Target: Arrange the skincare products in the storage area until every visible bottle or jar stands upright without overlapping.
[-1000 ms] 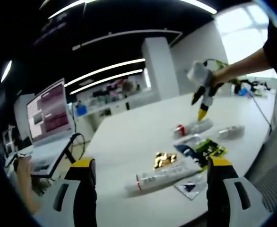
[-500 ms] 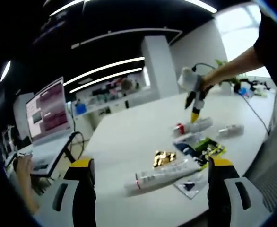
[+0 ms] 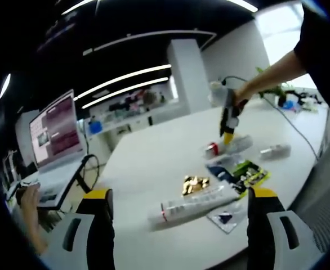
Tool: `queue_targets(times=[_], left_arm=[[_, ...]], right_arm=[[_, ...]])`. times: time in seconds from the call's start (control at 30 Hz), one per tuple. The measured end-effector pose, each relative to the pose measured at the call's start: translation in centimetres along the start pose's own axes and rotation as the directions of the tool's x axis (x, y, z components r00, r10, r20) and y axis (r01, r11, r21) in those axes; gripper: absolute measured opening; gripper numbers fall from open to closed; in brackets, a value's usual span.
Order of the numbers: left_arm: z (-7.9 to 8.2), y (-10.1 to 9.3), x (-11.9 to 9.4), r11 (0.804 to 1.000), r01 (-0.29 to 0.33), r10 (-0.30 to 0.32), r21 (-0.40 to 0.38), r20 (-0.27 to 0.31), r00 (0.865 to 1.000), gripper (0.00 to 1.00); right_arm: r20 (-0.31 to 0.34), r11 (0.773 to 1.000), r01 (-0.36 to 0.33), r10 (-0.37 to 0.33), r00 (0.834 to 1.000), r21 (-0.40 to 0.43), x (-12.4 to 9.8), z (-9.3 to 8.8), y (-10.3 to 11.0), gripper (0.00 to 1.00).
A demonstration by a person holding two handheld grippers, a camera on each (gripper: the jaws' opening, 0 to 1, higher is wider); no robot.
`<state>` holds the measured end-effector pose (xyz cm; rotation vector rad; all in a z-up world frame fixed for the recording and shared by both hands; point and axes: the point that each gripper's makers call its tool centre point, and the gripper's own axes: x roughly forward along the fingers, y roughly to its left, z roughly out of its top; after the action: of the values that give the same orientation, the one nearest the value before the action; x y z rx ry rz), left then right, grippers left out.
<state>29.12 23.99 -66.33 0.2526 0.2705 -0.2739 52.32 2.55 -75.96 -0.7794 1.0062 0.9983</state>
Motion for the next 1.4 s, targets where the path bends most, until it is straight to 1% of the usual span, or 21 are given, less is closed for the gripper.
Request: queue_targets(times=[0.03,0.1,0.17,0.23,0.37,0.53,0.7,0.83,1.0,1.1,1.23,1.33,1.4], left_arm=[[0.0,0.0,0.0,1.000,0.001,-0.001,0.001,-0.001,1.000,0.96],[-0.1,0.0,0.0,1.000,0.001,-0.001,0.000,-0.004,1.000,0.96],[-0.1,0.0,0.0,1.000,0.001,-0.001,0.000,-0.005,1.000,0.96],[-0.1,0.0,0.1,1.000,0.000,0.000,0.001,-0.008,1.000,0.96],[-0.2,0.1,0.1,1.000,0.001,-0.001,0.002,-0.014,1.000,0.96],[-0.3,0.1,0.2,1.000,0.004,-0.004,0.002,-0.022,1.000,0.95],[-0.4,0.1,0.2,1.000,0.005,-0.005,0.003,-0.030,1.000,0.95],[-0.5,0.1,0.2,1.000,0.004,-0.004,0.008,-0.039,0.999,0.95],[-0.6,0.2,0.2,1.000,-0.004,0.005,0.006,-0.043,0.999,0.95],[-0.7,0.2,0.2,1.000,0.000,0.001,0.010,-0.047,0.999,0.94],[-0.6,0.1,0.2,1.000,0.000,0.000,0.010,-0.045,0.999,0.94],[-0.5,0.3,0.1,1.000,-0.011,0.011,0.015,-0.040,0.999,0.94],[-0.5,0.1,0.2,1.000,-0.002,0.002,0.006,-0.040,0.999,0.94]], right_arm=[[-0.036,1.000,0.003,-0.004,0.999,-0.028,0.2,-0.4,-0.1,0.43],[-0.082,0.997,-0.023,0.017,0.997,-0.073,0.7,-0.9,0.4,0.42],[-0.087,0.996,-0.041,0.034,0.996,-0.082,1.0,-0.8,0.9,0.36],[-0.102,0.993,-0.054,0.043,0.994,-0.103,1.1,-0.7,1.1,0.33],[-0.139,0.987,-0.083,0.064,0.988,-0.136,1.5,-0.9,1.2,0.31],[-0.174,0.981,-0.112,0.084,0.981,-0.157,1.7,-0.9,1.2,0.31],[-0.259,0.967,-0.138,0.080,0.963,-0.214,2.1,-1.4,1.1,0.30],[-0.289,0.964,-0.145,0.077,0.954,-0.221,2.3,-1.4,1.0,0.30],[-0.299,0.962,-0.138,0.063,0.952,-0.236,2.3,-1.6,1.0,0.29],[-0.293,0.961,-0.133,0.058,0.954,-0.244,2.3,-1.6,0.9,0.29],[-0.240,0.962,-0.114,0.053,0.969,-0.249,2.2,-1.7,0.7,0.28],[-0.199,0.970,-0.080,0.033,0.979,-0.231,2.1,-1.8,0.5,0.27],[-0.173,0.971,-0.056,0.016,0.985,-0.231,2.0,-1.8,0.4,0.27]])
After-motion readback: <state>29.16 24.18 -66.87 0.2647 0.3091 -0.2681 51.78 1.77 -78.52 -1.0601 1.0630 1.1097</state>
